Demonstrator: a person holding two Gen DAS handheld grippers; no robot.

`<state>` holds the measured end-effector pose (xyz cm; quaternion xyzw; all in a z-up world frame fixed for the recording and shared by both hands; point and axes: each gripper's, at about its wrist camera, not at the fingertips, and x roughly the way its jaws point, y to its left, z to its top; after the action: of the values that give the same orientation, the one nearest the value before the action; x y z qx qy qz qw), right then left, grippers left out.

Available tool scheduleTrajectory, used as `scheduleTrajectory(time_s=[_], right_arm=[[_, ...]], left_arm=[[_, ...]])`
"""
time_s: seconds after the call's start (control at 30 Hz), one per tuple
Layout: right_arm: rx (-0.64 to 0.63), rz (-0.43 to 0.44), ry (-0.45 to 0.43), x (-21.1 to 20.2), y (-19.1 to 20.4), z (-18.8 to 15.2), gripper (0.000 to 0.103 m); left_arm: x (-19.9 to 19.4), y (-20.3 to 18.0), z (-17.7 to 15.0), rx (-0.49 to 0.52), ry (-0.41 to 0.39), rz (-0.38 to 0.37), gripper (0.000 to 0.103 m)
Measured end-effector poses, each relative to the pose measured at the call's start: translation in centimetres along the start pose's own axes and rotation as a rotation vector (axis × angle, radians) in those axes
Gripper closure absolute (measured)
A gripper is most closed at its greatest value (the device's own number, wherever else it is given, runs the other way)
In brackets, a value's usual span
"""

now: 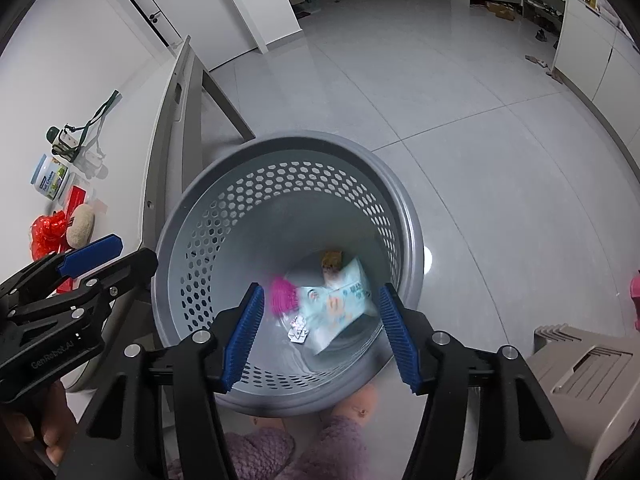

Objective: Collect trash
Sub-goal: 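Carry both items over the wastebasket and open both tools to drop them, then move both tools back over the table toward the red bag and box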

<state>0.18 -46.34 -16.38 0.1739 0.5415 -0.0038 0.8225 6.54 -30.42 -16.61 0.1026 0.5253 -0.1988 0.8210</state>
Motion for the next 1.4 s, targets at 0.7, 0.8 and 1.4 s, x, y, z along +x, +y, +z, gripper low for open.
scheduleTrajectory(time_s=[0.7,0.8,1.4], right_arm=[[-0.035,0.014,-0.034,-2.4,1.1,1.2,0.045],[-0.050,0.018,-0.045,-3.0,1.6,1.7,0.045],[-0.174,0.071,-0.066,-4.4,8.4,3.2,0.044]], left_arm=[[-3.0,0.9,0.4,-0.053,-0.063,0.034,0.045],[-3.8,1.3,0.6,-0.065,-0.081,0.045,0.044],[-9.3,7.4,-0.3,-0.177,-0.168,0.130,0.029]])
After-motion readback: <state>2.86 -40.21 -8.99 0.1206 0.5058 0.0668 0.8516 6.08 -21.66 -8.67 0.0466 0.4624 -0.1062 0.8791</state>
